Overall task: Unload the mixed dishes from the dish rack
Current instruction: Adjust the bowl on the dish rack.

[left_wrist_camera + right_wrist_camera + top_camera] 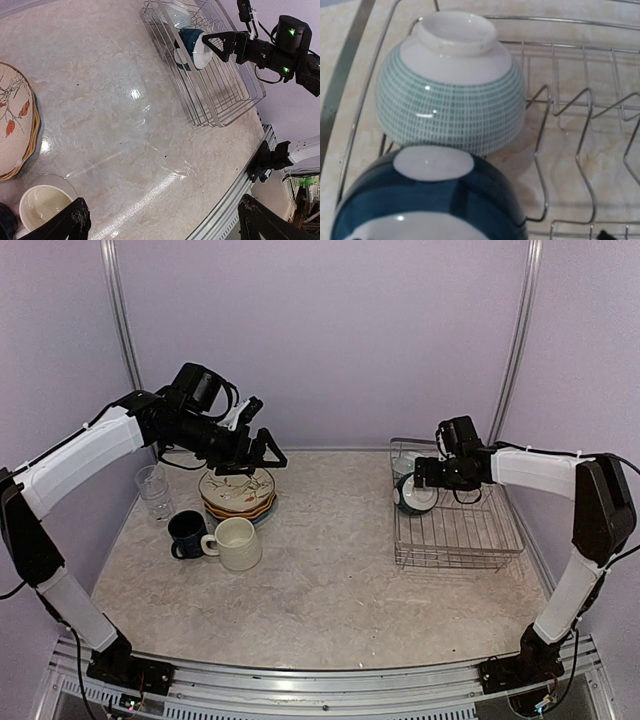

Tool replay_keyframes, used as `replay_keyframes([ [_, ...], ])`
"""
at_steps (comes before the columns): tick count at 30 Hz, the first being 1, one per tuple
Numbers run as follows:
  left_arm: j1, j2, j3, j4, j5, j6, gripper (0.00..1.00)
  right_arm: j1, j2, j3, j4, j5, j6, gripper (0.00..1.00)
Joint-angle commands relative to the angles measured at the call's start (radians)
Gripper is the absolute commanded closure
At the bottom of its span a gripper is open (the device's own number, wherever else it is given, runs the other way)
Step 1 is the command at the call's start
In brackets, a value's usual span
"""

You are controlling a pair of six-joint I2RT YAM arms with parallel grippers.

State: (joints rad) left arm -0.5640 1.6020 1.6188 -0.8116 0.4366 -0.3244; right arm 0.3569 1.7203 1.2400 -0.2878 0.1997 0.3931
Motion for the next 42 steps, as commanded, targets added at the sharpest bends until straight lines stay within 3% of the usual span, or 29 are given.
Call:
replay_keyframes([
  [1,-0.008,0.002,0.003,-0.006,-0.006,0.013,0.01,-0.022,0.007,-0.069,-0.054,0.063,0.004,0.01],
  [7,-0.011,-0.002,0.004,-0.007,0.000,0.012,0.01,-0.022,-0.066,-0.173,-0.035,-0.031,0.008,0.01],
  [16,-0.030,-0.001,0.006,-0.009,0.001,0.015,0.01,-0.043,-0.153,-0.281,-0.095,0.113,0.039,0.00],
  [24,-0.047,0.004,0.006,-0.008,0.007,0.018,0.01,-0.150,-0.179,-0.335,-0.036,0.150,0.042,0.00],
  [31,-0.053,0.007,0.007,-0.012,0.001,0.019,0.01,-0.155,-0.255,-0.346,-0.080,0.175,0.042,0.00],
  [42,-0.060,0.015,0.010,-0.014,0.013,0.016,0.01,-0.154,-0.467,-0.352,-0.176,0.003,0.007,0.00],
])
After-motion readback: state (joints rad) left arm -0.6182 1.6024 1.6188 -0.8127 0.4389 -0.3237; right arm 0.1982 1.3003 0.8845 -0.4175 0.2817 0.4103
